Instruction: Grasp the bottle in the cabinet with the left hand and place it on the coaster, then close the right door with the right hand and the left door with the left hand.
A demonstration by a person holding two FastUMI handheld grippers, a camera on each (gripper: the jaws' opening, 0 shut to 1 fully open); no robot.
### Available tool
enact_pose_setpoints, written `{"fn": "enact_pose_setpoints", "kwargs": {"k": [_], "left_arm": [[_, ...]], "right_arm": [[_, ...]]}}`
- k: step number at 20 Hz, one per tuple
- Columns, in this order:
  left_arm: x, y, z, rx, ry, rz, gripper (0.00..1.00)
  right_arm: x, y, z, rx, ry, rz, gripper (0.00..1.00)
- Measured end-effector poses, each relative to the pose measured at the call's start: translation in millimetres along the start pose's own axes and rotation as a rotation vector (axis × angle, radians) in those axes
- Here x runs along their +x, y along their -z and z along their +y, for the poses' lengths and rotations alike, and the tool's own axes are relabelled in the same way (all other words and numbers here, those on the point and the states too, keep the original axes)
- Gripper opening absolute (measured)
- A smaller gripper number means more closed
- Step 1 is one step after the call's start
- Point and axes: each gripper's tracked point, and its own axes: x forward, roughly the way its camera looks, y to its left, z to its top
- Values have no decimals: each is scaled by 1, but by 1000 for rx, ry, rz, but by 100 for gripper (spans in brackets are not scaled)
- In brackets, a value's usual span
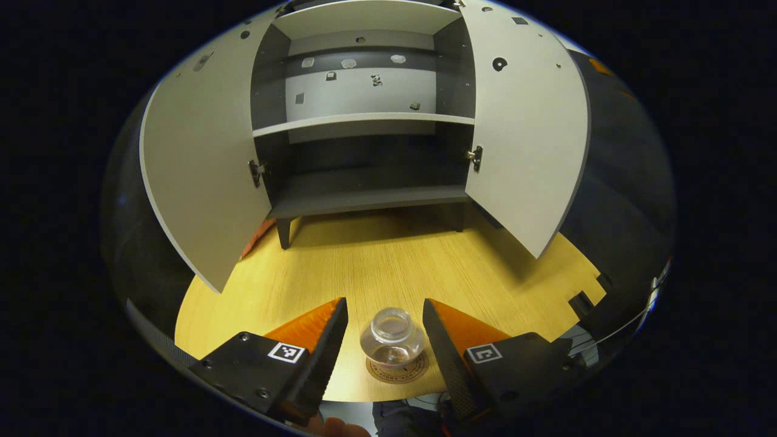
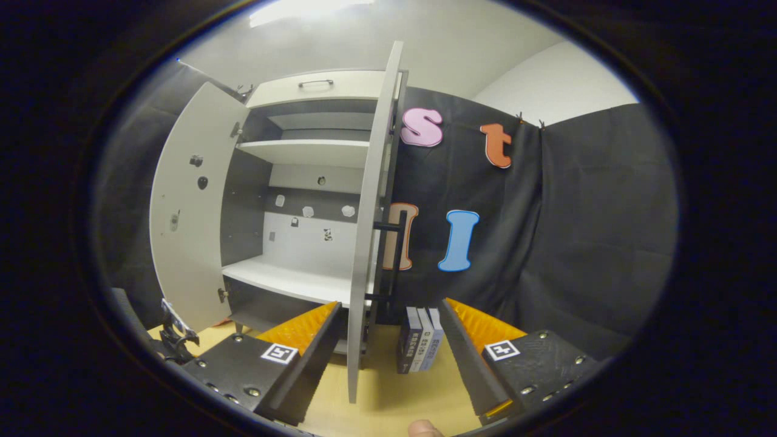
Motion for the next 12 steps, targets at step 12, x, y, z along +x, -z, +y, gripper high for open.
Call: {"fn": "enact_pose_setpoints", "kwargs": {"k": [12], "left_arm": [[-45, -157, 5, -13, -16, -315, 80]], "right_arm": [[16, 1, -26, 5, 97, 8, 96]]}}
